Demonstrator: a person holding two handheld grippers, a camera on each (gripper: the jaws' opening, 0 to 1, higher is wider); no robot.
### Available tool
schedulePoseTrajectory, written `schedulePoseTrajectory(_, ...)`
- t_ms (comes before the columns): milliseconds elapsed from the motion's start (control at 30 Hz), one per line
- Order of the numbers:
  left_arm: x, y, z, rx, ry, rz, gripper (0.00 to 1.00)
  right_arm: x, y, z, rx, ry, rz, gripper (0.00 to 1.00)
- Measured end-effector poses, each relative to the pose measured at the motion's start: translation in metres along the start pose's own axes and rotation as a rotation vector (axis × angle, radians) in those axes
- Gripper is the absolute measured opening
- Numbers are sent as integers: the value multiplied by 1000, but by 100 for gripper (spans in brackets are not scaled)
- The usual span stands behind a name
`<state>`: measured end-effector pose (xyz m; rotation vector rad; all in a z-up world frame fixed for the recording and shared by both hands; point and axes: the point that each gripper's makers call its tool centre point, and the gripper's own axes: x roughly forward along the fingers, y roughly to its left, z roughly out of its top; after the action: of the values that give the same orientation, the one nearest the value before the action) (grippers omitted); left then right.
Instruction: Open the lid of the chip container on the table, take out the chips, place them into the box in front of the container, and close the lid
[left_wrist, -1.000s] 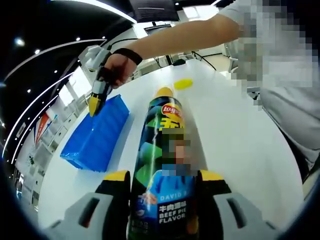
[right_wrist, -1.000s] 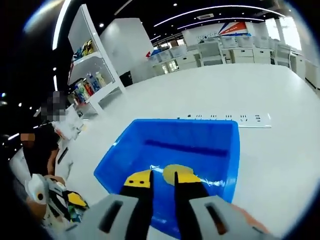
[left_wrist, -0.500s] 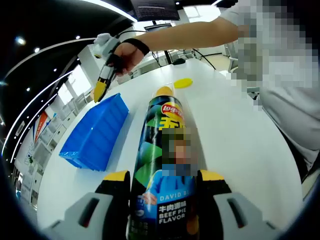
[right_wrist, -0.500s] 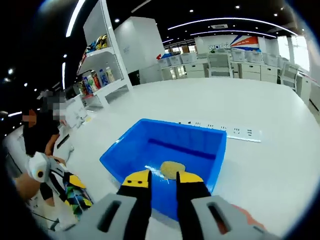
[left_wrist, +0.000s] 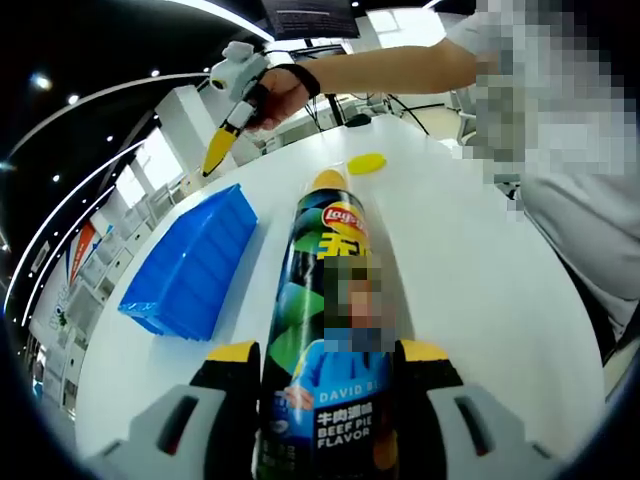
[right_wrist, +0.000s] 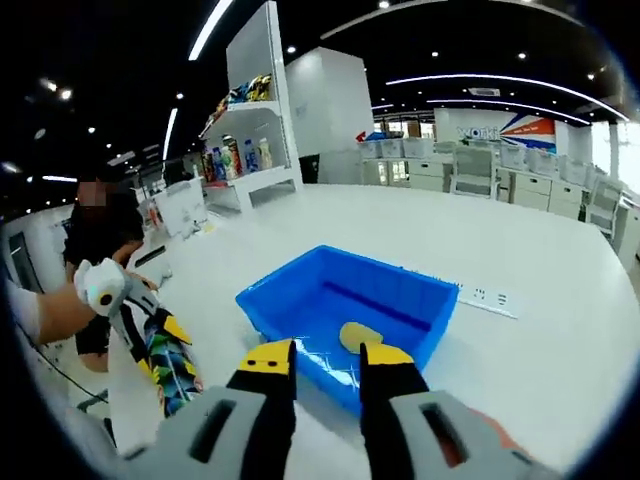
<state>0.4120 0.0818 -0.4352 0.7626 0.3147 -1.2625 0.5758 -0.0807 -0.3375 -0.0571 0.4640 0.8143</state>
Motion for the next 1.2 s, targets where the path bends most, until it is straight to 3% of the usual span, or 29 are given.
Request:
schedulePoseTrajectory(233, 0, 0, 0, -2, 8, -3, 55, -14, 11, -4, -52, 20, 2, 28)
schedulePoseTrajectory(333, 0, 0, -1, -3, 7, -3, 55, -16, 3, -16, -55, 101, -28, 29)
schedulePoseTrajectory(633, 1, 1, -1, 1, 12, 0, 55, -31, 11, -20, -120, 100, 26, 38)
schedulePoseTrajectory(933, 1, 3, -3, 0, 15, -2, 55, -52, 32, -41, -179, 93, 124, 39)
schedulePoseTrajectory(1200, 1, 4, -3, 0, 17, -3, 55, -75, 65, -56, -360, 27, 290, 41)
